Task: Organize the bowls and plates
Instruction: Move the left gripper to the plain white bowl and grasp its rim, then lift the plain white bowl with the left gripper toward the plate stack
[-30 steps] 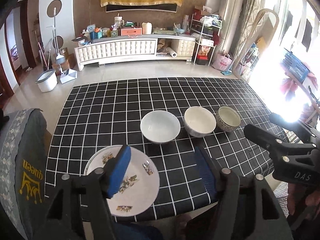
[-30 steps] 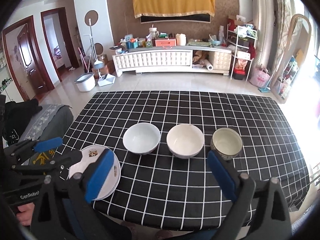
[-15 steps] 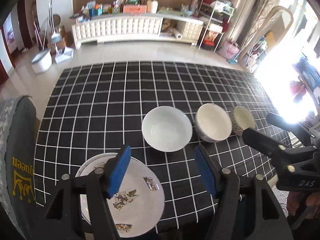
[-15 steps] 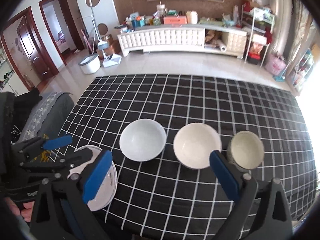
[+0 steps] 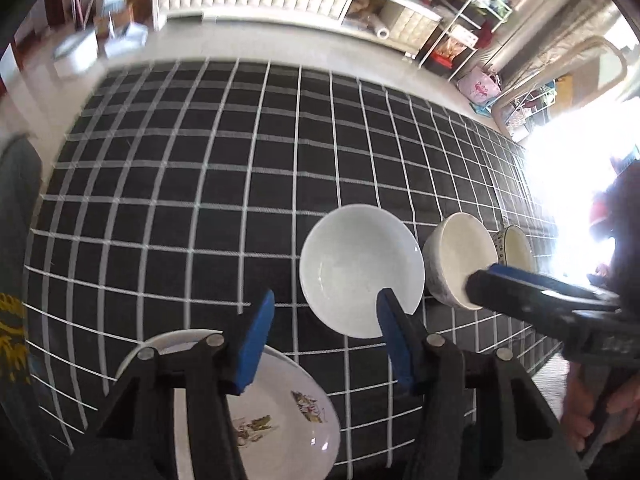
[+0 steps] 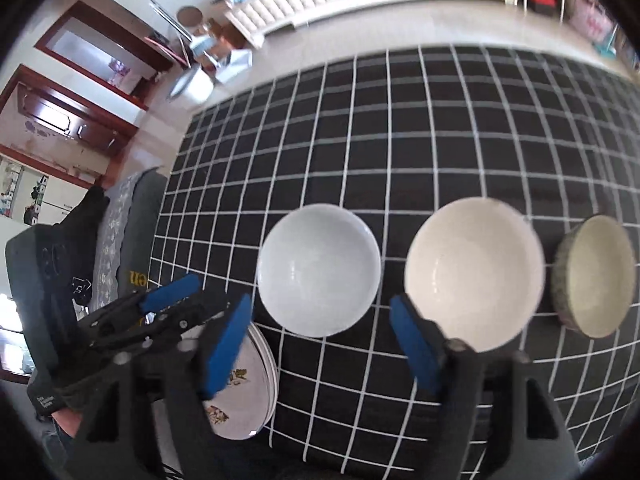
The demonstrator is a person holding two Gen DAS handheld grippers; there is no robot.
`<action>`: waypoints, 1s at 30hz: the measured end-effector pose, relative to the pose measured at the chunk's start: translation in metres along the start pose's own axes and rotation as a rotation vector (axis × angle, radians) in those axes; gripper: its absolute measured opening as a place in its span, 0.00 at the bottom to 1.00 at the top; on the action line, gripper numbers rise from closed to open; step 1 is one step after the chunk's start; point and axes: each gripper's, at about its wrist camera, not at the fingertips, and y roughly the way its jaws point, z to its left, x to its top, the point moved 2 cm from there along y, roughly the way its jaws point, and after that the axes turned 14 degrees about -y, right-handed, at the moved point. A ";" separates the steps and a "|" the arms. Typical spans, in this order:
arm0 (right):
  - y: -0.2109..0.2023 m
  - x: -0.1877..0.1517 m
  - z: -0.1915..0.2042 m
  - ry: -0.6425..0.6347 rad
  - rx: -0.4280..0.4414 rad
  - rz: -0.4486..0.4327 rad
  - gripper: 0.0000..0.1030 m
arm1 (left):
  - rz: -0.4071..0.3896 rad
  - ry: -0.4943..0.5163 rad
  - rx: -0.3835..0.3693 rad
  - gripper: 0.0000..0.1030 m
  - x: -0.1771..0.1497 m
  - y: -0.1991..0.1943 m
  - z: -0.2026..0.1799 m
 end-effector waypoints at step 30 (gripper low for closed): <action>0.048 0.002 -0.032 0.024 -0.081 0.084 0.07 | 0.084 -0.038 -0.010 0.05 0.017 0.048 0.021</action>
